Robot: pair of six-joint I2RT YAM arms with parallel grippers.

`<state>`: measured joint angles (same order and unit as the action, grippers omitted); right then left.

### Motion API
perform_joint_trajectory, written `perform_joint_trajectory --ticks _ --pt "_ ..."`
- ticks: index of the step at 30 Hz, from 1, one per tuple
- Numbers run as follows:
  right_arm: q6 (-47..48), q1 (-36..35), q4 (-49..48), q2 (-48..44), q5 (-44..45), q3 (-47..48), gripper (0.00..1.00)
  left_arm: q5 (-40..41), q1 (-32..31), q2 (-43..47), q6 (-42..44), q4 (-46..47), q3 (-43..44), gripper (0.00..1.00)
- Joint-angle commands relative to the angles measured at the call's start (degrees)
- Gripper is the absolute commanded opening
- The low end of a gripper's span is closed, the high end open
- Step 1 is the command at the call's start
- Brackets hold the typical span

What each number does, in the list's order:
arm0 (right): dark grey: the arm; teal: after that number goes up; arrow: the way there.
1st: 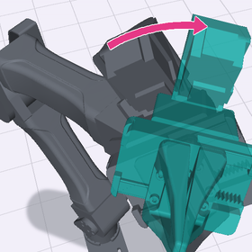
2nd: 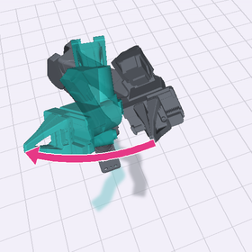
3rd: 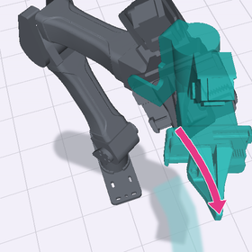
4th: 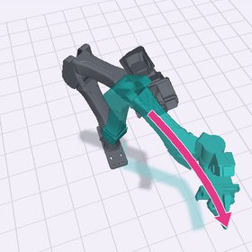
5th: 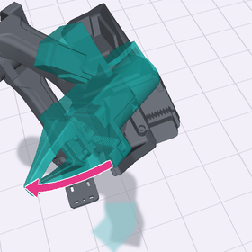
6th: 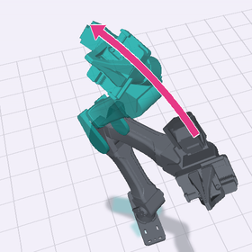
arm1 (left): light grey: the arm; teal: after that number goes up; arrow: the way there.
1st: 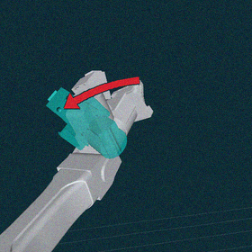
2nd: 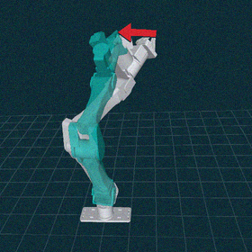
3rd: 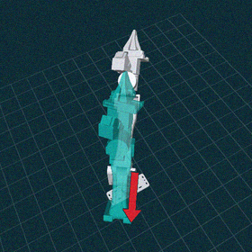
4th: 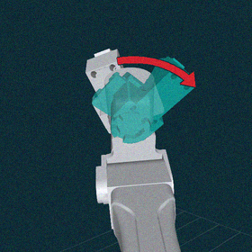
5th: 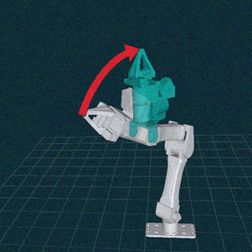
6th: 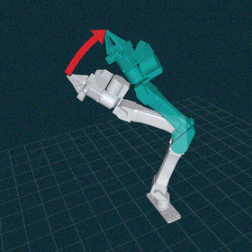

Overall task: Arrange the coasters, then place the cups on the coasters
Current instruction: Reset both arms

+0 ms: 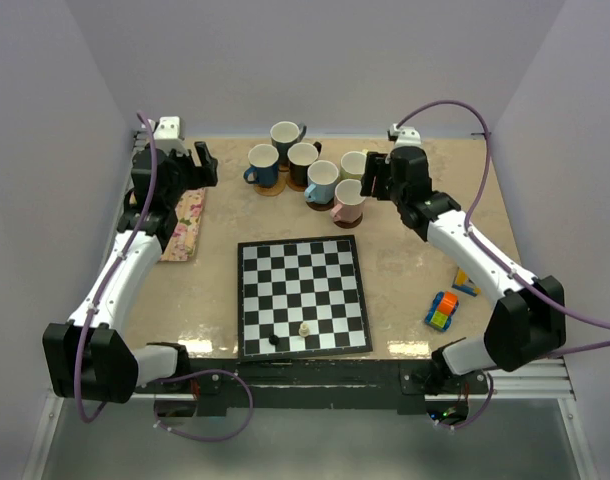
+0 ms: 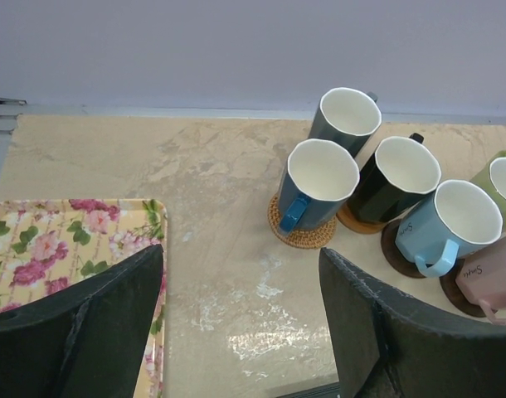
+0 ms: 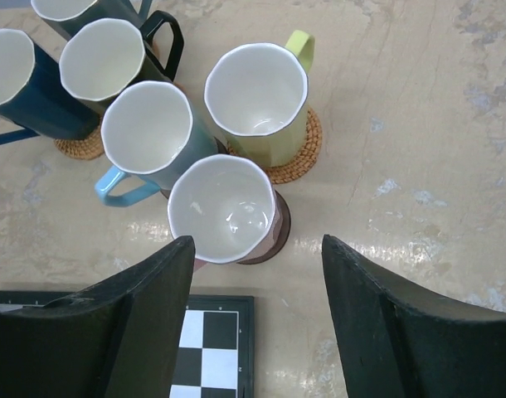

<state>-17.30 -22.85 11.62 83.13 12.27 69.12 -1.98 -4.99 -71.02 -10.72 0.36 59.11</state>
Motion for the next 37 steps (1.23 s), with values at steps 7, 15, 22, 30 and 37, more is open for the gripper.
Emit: perform_joint_trajectory --ticks 7,15,22,30,37 --pt "-0.54 7.29 -15.3 -8.24 -5.85 -7.42 0.68 3.38 6.82 4.84 -4.04 -0.27 -1.8 0.82" --pt "1.03 11.25 -21.97 -19.13 -3.23 -12.95 0.68 8.56 8.95 16.17 -0.8 -2.82 -5.23 0.95" --pt "5.96 11.25 -31.83 -28.64 0.73 -19.46 0.68 11.12 8.95 28.21 2.46 0.67 -9.45 1.0" --pt "7.1 11.25 -31.22 -29.17 0.65 -18.76 0.68 10.24 8.95 29.72 2.2 0.43 -8.66 1.0" --pt "7.63 11.25 -31.04 -30.57 0.82 -19.2 0.68 9.98 8.95 29.98 1.49 0.87 -8.84 1.0"
